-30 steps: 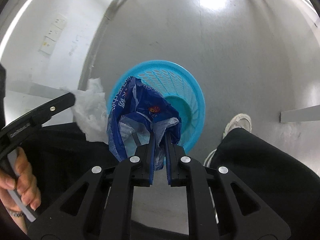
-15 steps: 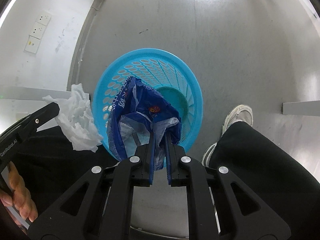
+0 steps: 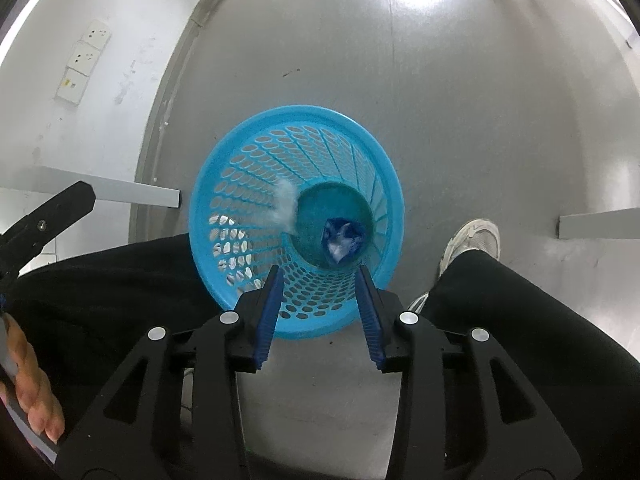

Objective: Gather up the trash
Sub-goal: 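Open both tools to drop the bag and tissue into the wastebasket, then raise both open tools back toward the trash on the table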

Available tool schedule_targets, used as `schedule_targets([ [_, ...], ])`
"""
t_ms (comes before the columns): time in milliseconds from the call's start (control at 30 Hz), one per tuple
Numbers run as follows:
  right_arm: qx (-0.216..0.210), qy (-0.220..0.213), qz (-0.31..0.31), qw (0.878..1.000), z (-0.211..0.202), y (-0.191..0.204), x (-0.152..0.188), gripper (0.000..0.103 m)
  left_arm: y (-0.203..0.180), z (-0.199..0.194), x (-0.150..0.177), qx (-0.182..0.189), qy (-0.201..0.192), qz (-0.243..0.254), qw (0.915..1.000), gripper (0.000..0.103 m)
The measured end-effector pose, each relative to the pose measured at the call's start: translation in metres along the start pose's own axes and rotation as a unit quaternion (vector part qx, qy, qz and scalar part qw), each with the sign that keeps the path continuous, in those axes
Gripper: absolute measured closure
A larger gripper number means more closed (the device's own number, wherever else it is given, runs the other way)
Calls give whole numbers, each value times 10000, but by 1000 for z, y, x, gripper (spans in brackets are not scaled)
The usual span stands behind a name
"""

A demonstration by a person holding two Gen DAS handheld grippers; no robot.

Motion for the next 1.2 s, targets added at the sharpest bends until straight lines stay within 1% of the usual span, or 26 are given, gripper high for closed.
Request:
schedule_targets([
  [33,-21,-54,-3,10000,-5,1,3,66,-1,-3,1,2,-44,12,10000,53],
  [100,-33,-196,-13,9998,-17,3,9,61,-1,-9,4,44,-104,15,9999,53],
  [200,218,-424,-208,9986,-34,11,21,60,-3,-20,10,173,-213,46,9996,53],
  [267,208,-560,-273,9978,-45,16,29,60,-4,-28,16,259,-268,70,9993,53],
  [333,293,-882,-375,9950,-64,23,37,60,-7,-37,23,329,-329,114,9989,51],
  [400,285,-1219,-585,9904,-88,32,49,54,-9,-48,31,393,-397,206,9982,50],
  [433,253,-1288,-618,9894,-94,32,53,53,-10,-54,35,431,-436,252,9978,49],
  [533,81,-1392,-554,9887,-113,28,71,52,-13,-79,46,502,-648,360,9960,44],
  [633,-92,-1441,-468,9884,-128,22,81,51,-12,-101,54,562,-781,362,9947,40],
  [733,-120,-1549,-488,9867,-148,21,90,48,-11,-120,60,586,-976,335,9929,31],
  [833,-118,-1655,-548,9846,-165,23,100,44,-11,-144,68,604,-1252,315,9898,21],
  [900,-108,-1738,-577,9830,-177,23,110,44,-11,-159,73,625,-1448,298,9870,10],
  [933,-118,-1781,-588,9822,-184,23,115,43,-10,-165,76,629,-1515,298,9860,7],
  [967,-131,-1814,-593,9815,-188,23,118,41,-10,-172,79,625,-1561,287,9853,6],
  [1067,-174,-1989,-628,9779,-209,21,130,34,-11,-185,86,661,-1624,304,9840,6],
  [1200,-256,-2421,-670,9676,-251,22,145,23,-21,-205,90,647,-1836,477,9797,6],
])
Point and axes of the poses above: each gripper's, at about its wrist camera, not at the fingertips, and z roughly the way its jaws point, y to its left, x to its underside, the point moved 2 cm from there along z, roughly the way its jaws point, and after that the axes turned 1 degree about y, right-handed, at the moved point
